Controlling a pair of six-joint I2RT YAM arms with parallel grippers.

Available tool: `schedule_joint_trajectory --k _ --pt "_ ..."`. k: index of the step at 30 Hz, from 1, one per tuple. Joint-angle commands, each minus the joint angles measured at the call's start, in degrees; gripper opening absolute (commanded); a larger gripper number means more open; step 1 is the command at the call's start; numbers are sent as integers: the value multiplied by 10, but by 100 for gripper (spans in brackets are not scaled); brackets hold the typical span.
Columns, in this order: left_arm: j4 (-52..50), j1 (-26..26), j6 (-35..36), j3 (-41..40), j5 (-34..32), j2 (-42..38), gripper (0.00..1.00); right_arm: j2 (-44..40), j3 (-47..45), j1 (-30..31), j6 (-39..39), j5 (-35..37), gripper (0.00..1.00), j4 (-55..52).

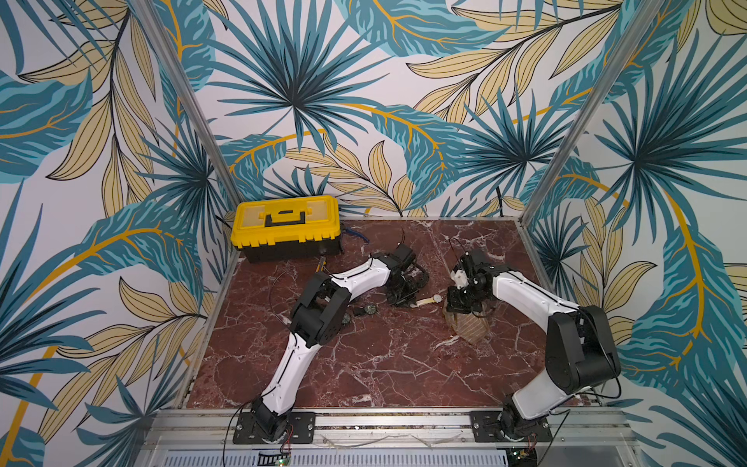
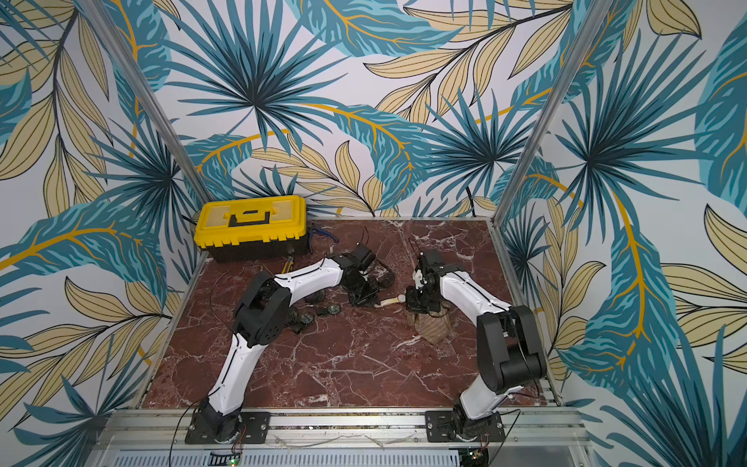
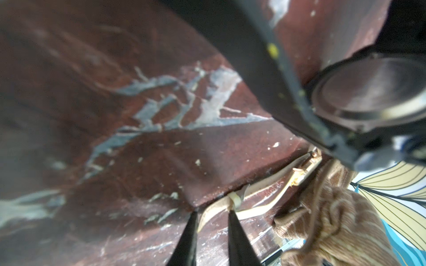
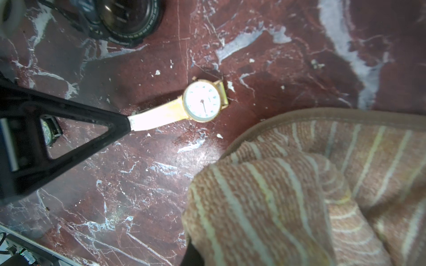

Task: Wipe the watch dial
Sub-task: Wipe the dirt from the watch dial, then move the watch to the center of the board.

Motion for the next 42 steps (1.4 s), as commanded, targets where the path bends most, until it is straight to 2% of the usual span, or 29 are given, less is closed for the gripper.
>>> schedule_joint_trajectory --k 1,5,9,18,26,35,42 --pt "-10 -3 6 20 6 18 30 17 10 5 5 -17 0 13" --pt "-10 -3 6 18 16 18 40 33 15 6 4 -24 0 18" --pt "-11 -3 8 15 18 12 56 44 22 6 1 -25 0 19" --pt "-10 -3 16 -4 -16 -37 66 30 27 4 -7 -8 0 10" --pt "-10 7 32 -52 -51 -131 67 -24 19 0 -8 24 0 -16" --pt "-10 65 47 -244 -80 -280 63 -101 -25 -1 5 48 0 -41" --pt "-10 126 75 -339 -85 -337 58 -144 -51 3 19 64 0 -60"
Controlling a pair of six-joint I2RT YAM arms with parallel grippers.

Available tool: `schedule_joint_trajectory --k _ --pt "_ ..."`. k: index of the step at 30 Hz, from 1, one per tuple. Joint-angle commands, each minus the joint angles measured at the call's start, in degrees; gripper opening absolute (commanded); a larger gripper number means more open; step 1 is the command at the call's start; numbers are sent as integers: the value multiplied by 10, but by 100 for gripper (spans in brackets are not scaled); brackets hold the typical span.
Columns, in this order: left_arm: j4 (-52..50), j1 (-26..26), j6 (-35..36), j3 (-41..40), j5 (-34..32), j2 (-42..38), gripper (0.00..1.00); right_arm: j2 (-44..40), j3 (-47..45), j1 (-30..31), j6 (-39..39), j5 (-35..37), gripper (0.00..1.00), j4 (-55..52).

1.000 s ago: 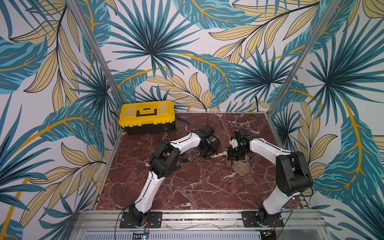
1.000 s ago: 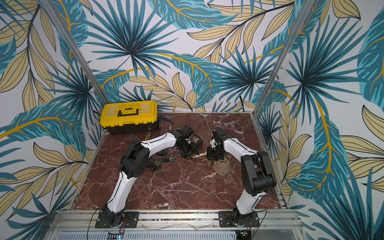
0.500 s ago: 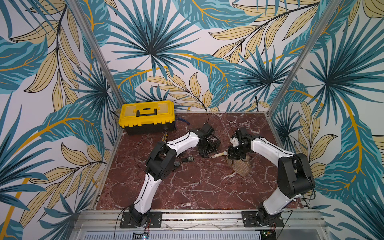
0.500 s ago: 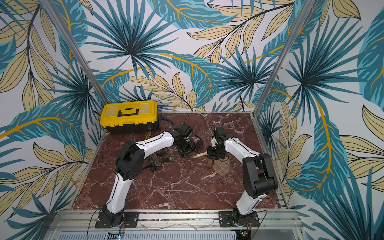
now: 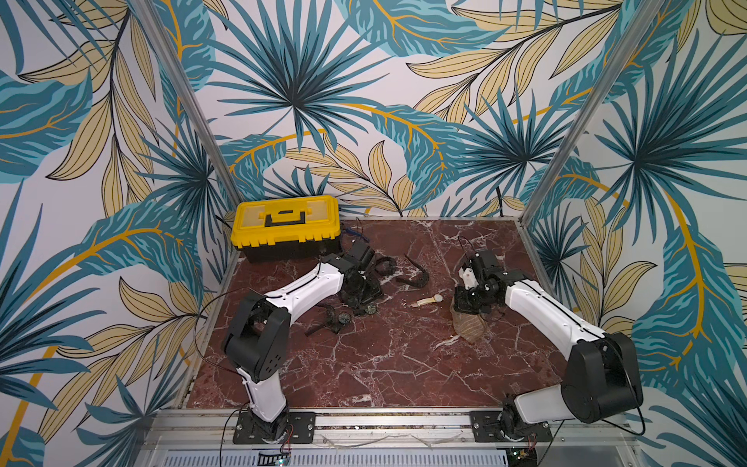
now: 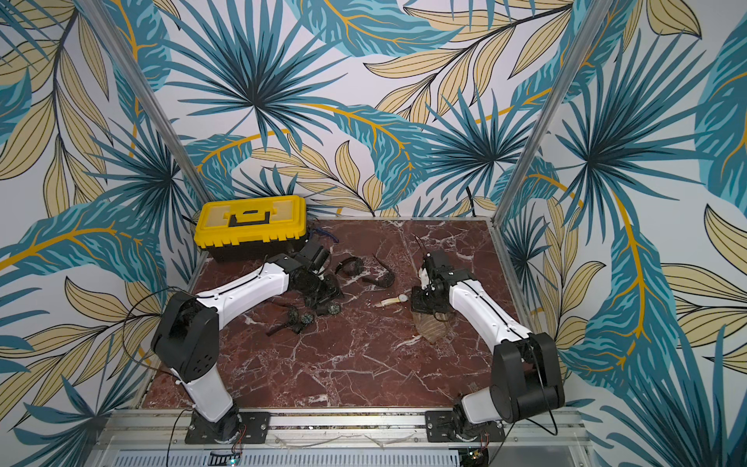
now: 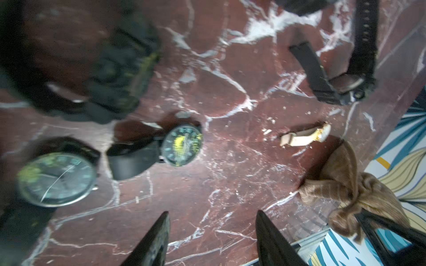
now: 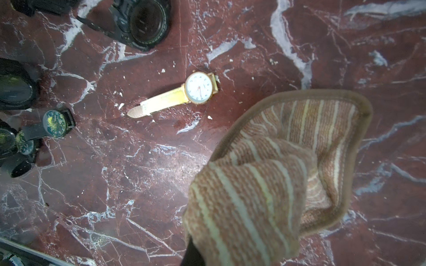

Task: Wipe the watch dial
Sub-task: Move the watch to the center of the board.

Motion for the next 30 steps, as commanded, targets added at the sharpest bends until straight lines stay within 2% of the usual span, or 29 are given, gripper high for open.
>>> schedule_joint_trajectory --k 1,7,18,30 --pt "-4 26 23 -36 -10 -25 57 -19 -17 3 14 16 0 -24" --pt "-4 49 41 -49 -15 -28 52 -19 -13 6 22 22 0 -29" --pt "-4 58 55 -33 -18 16 41 3 3 8 21 26 0 -36" --pt "-2 54 54 -42 -7 31 38 18 3 9 22 20 0 -25"
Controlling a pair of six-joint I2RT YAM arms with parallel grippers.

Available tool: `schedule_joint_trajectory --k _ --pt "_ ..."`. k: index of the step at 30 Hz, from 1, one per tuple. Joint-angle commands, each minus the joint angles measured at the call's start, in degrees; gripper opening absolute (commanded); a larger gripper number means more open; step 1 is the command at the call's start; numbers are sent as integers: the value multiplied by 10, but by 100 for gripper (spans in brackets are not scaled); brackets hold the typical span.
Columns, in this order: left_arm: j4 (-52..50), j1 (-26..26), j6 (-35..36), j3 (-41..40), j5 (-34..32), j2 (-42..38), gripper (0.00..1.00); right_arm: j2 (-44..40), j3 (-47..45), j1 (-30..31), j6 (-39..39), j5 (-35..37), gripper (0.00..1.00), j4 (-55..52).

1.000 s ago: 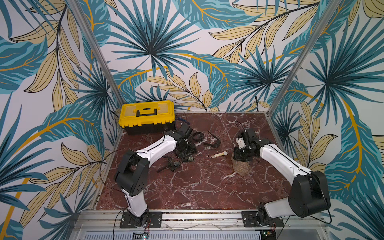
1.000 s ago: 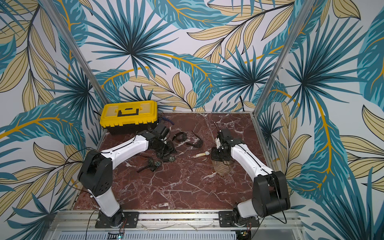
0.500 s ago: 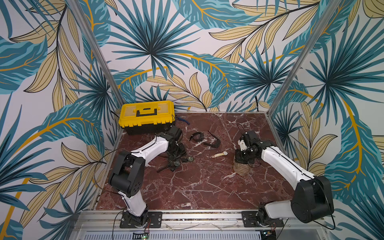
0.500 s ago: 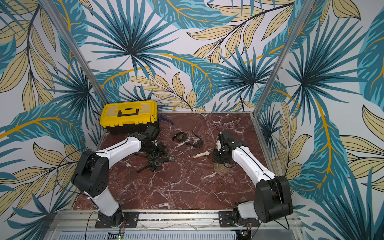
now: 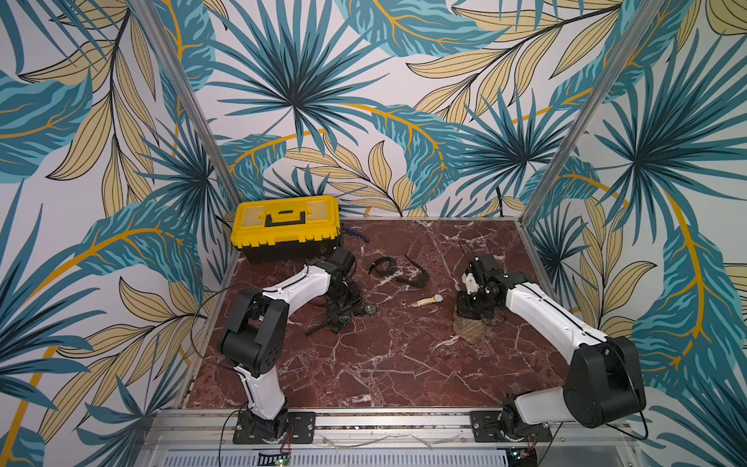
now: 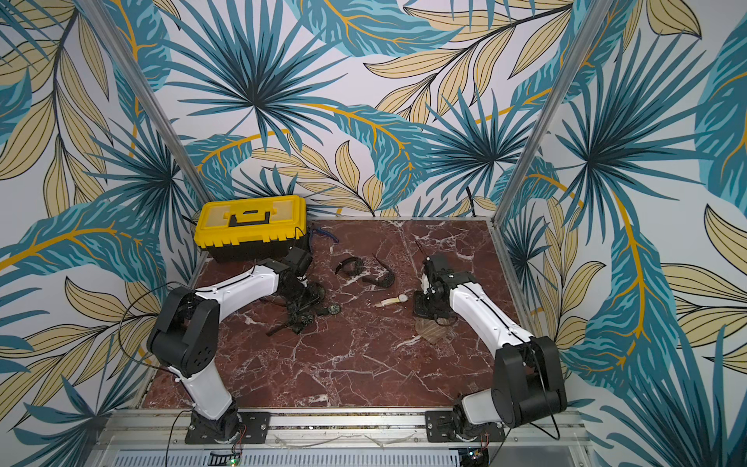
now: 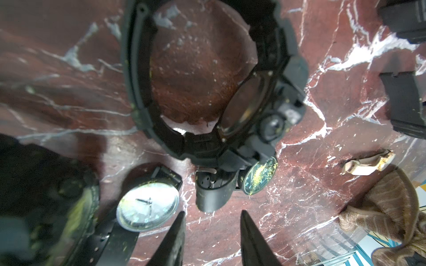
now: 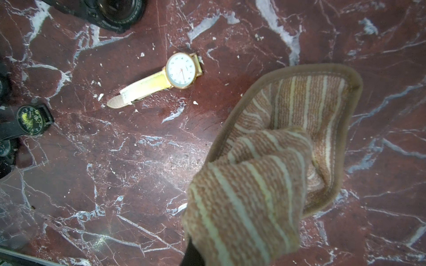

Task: Wipe the watch dial
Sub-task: Move the watch to the center of the board.

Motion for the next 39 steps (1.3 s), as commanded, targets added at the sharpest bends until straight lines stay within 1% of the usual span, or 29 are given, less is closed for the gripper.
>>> schedule_joint_trajectory --k 1,7,19,22,25,31,36,39 --pt "-1 -1 9 1 0 16 37 9 5 4 5 2 0 -4" --pt "-1 -4 14 21 1 39 31 9 3 4 4 2 0 -5" --pt "-2 -7 19 39 -8 55 31 19 5 4 5 0 0 0" --pt "-2 -7 23 44 -5 64 27 21 5 4 5 -2 0 0" --pt "-2 -8 24 47 1 73 20 22 5 4 4 -1 0 0" --pt "-2 -18 28 48 10 65 10 18 2 4 4 -1 0 -3" --pt "-2 -44 29 51 29 61 1 -1 -10 4 2 8 0 -9" --pt "-2 -68 27 57 38 58 0 -19 -19 4 0 20 0 -17"
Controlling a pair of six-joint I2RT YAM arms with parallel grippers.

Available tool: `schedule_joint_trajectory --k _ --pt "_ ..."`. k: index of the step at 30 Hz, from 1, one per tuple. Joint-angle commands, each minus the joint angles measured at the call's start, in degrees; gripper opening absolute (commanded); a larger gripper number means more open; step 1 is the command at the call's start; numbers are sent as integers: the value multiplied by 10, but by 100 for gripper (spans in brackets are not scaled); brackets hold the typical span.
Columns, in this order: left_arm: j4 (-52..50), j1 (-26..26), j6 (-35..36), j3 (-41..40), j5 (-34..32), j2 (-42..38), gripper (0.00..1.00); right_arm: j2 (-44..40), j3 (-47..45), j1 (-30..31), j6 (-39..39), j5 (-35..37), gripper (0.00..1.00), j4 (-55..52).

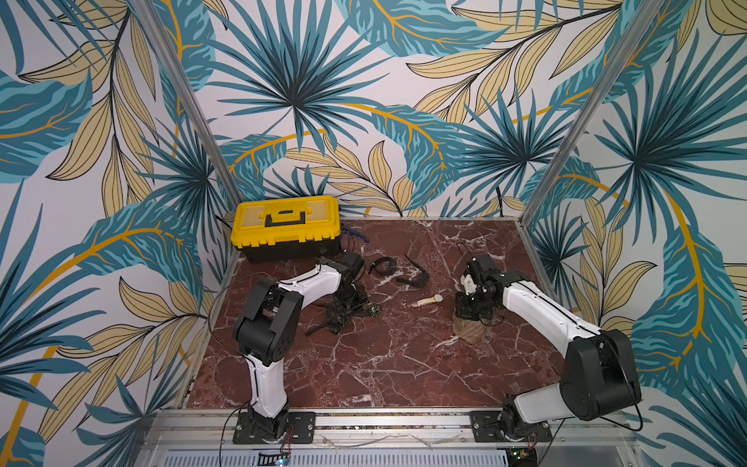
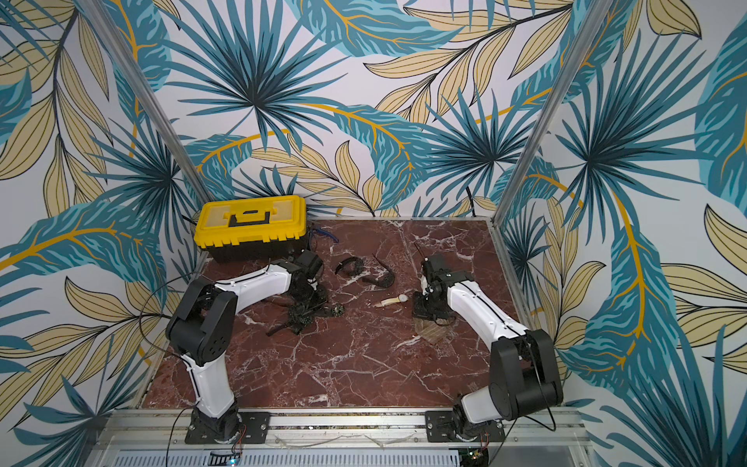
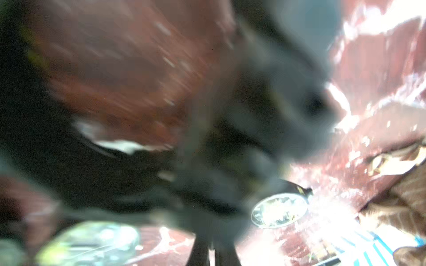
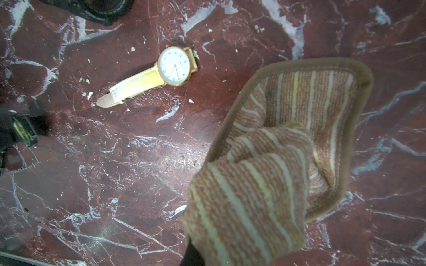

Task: Wipe the watch dial
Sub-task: Move the watch to the center of the board, then wipe the dirt from the watch dial.

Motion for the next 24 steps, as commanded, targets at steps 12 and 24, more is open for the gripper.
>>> schedule_joint_trajectory --k 12,24 --pt "16 -118 -36 50 24 -8 0 -122 -20 43 -10 59 0 -79" --pt "140 -165 -138 -5 32 -19 0 -63 -75 190 95 -43 0 114"
